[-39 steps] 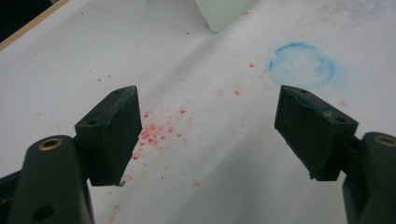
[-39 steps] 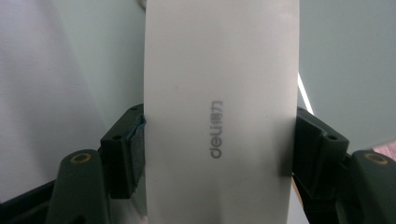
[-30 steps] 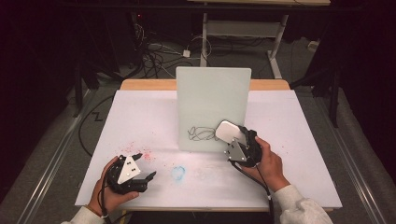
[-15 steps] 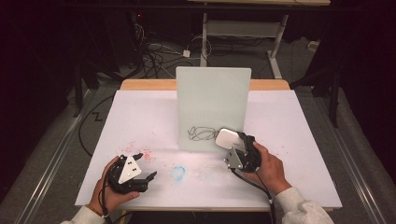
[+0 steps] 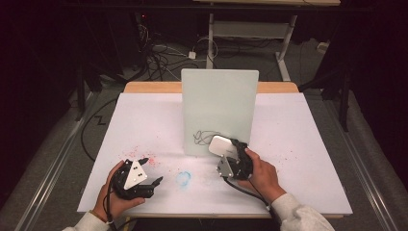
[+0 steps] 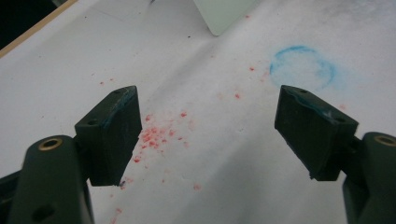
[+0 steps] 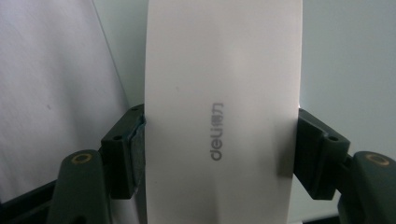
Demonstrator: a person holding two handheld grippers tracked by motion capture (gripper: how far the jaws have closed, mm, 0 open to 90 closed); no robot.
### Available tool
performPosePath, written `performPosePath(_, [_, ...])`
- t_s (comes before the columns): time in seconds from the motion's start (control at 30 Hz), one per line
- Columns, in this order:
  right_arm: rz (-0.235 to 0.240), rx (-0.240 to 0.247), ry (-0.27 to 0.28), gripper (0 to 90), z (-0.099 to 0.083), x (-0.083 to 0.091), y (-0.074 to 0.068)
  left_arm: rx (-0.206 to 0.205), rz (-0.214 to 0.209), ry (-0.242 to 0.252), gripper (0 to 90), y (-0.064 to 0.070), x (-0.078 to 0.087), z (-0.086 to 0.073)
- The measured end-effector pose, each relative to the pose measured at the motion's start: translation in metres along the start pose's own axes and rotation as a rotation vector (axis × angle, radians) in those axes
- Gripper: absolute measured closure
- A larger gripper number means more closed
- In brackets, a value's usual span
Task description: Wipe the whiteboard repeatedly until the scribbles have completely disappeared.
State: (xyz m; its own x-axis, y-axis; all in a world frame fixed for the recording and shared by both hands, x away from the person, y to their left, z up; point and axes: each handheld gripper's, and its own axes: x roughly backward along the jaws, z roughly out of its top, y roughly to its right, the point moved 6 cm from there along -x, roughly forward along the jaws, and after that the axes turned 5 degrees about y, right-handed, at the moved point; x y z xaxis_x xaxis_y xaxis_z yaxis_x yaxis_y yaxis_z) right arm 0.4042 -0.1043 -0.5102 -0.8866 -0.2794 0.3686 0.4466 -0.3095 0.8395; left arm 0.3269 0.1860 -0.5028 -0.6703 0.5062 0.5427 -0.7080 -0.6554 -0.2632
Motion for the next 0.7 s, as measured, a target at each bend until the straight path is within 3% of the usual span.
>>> performPosePath(0.23, [0.025, 0.020, -0.009, 30.9, 0.001, 0.000, -0.005, -0.001, 0.008, -0.003, 22.0, -0.001, 0.001, -0.002])
performPosePath(0.4, [-0.001, 0.036, -0.032, 30.9, -0.015, 0.005, 0.004, 0.001, 0.021, -0.004, 21.6, -0.003, 0.005, -0.004])
performPosePath(0.63, [-0.073, -0.077, -0.050, 31.0, -0.035, 0.017, 0.038, 0.005, 0.029, 0.000, 21.4, -0.003, 0.007, -0.003])
performPosePath(0.7, [-0.098, -0.086, -0.056, 31.0, -0.038, 0.019, 0.044, 0.005, 0.030, 0.000, 21.5, -0.004, 0.007, -0.003])
